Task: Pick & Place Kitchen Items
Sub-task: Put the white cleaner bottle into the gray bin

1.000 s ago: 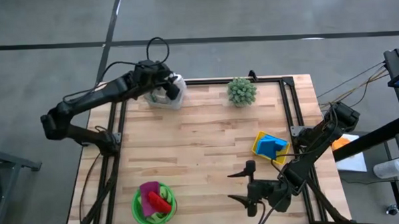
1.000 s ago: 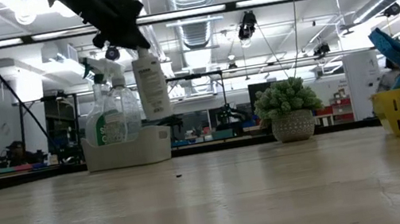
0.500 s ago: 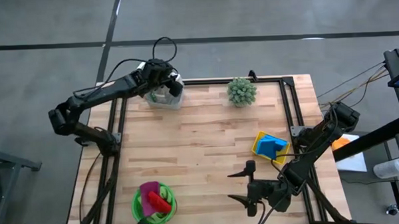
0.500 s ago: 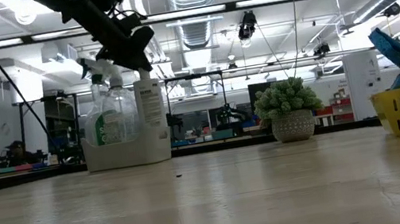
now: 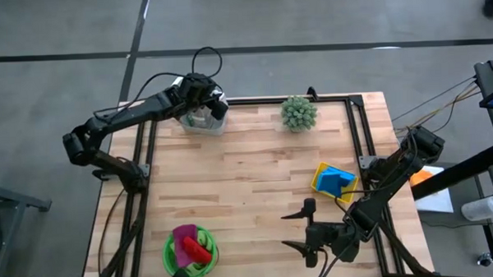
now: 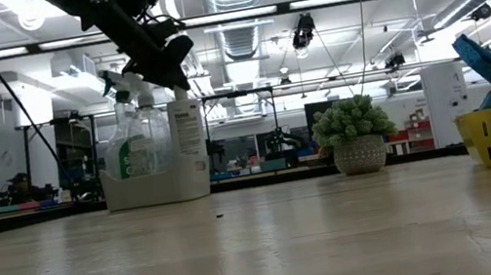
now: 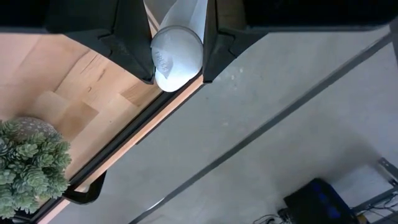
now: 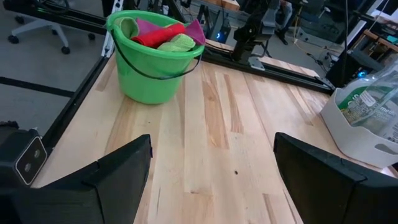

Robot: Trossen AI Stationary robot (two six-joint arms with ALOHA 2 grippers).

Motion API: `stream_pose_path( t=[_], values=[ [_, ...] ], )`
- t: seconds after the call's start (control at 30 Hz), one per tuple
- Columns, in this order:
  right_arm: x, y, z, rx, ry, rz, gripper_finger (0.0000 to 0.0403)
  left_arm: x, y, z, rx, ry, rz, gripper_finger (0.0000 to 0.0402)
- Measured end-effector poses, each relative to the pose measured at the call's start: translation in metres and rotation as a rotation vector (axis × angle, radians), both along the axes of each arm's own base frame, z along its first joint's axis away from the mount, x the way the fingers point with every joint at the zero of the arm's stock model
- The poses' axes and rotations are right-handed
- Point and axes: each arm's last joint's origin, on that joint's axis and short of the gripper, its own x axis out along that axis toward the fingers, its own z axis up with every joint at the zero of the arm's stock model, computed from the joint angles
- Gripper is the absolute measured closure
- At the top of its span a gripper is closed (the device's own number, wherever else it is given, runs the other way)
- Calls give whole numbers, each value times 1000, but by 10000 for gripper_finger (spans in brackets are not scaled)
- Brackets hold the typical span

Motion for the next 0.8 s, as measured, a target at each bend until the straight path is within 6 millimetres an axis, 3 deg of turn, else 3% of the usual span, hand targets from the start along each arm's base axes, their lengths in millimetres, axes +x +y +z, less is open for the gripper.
stream_pose_path(
  t=[0.8],
  values=[
    [0, 0, 0, 5, -5, 0, 69, -4, 2, -3, -30, 20, 15, 292]
  ],
)
